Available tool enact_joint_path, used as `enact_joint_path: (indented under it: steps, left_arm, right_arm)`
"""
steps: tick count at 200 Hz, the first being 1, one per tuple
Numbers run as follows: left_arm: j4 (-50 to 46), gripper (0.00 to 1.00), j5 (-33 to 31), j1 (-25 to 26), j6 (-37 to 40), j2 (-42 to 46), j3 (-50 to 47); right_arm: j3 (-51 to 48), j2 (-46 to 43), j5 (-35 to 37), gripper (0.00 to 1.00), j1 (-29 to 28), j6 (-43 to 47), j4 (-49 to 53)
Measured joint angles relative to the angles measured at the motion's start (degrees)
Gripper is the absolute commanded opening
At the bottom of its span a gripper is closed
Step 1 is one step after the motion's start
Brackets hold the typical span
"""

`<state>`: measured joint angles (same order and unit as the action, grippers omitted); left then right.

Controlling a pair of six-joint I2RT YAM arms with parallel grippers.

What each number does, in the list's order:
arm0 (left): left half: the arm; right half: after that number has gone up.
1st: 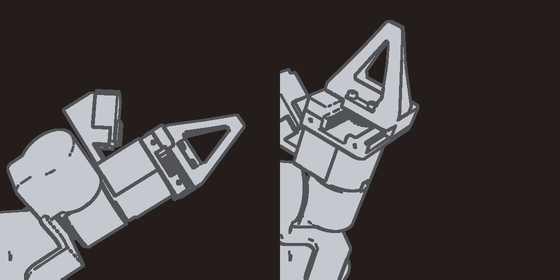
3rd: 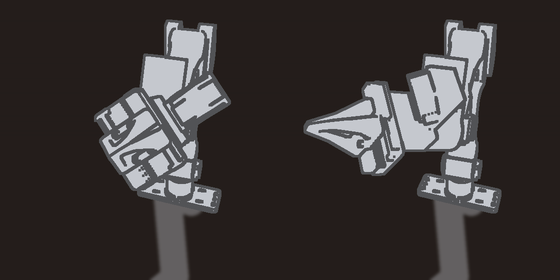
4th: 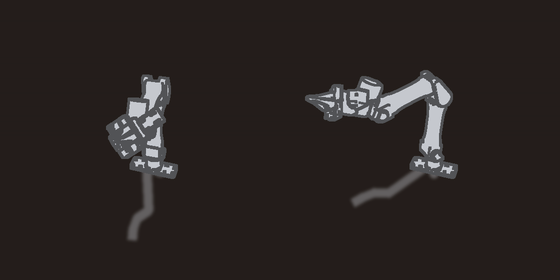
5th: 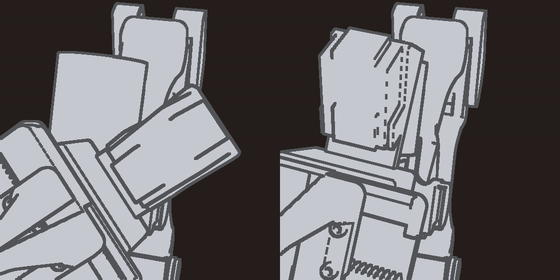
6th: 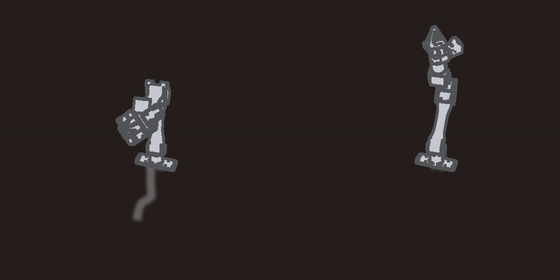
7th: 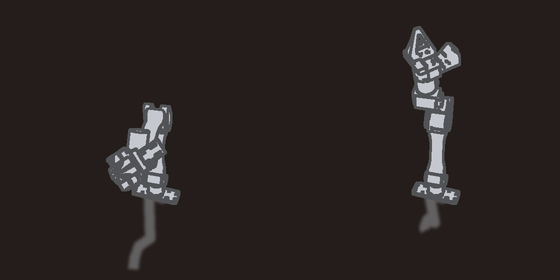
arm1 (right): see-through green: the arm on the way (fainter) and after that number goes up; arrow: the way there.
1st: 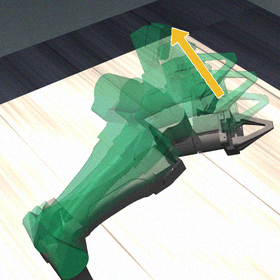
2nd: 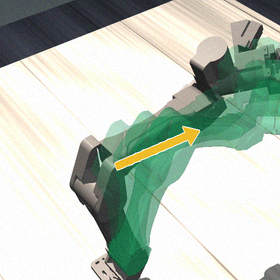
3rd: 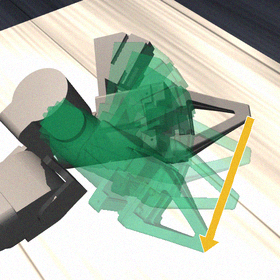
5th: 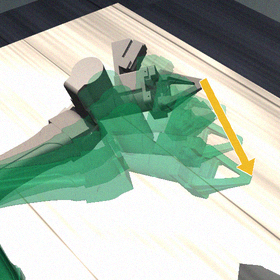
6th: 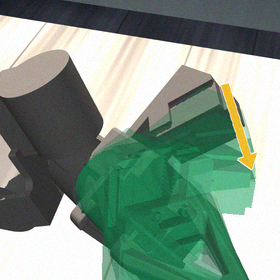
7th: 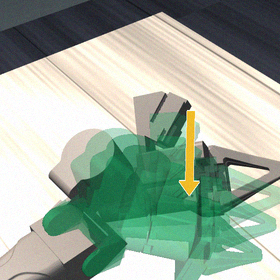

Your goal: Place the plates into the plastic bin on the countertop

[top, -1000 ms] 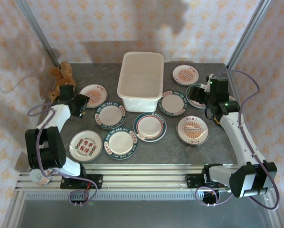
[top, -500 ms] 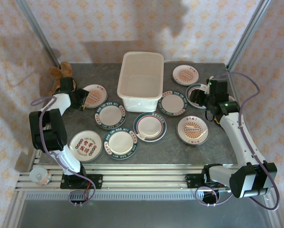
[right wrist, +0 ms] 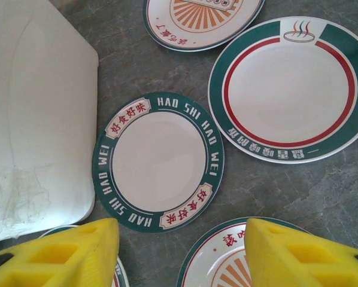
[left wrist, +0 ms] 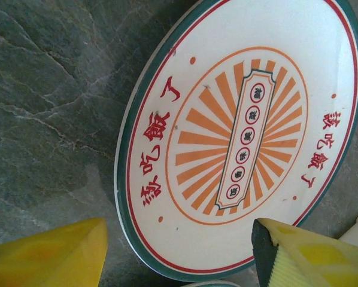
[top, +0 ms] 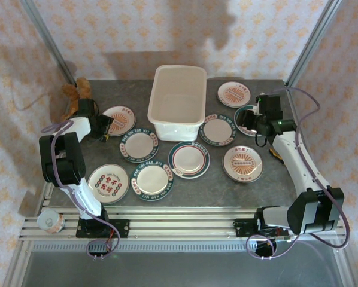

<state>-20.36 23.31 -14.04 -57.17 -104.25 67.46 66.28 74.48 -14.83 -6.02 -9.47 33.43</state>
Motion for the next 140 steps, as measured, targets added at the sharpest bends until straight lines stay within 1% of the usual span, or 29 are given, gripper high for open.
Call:
enact_joint_path:
  steps: [76, 100, 129, 140]
  left_arm:
    - [0.48, 0.64, 0.04, 0.35, -0.42, -3.17, -0.04]
    - [1.27, 0.59, 0.07, 0.61, -0.61, -3.28, -0.02]
    - [3.61, 0.58, 0.28, 0.66, -1.36, -4.37, 0.00]
    - [4.22, 0.54, 0.24, 0.66, -1.33, -5.11, 0.00]
  right_arm:
    - [2.67, 3.69, 0.00, 0.55, -0.37, 0.07, 0.15]
    - [2.73, 3.80, 0.00, 0.55, -0.37, 0.24, 0.22]
    - [2.73, 3.80, 0.02, 0.55, -0.37, 0.28, 0.22]
    - [2.73, 3.80, 0.04, 0.55, -0.37, 0.33, 0.22]
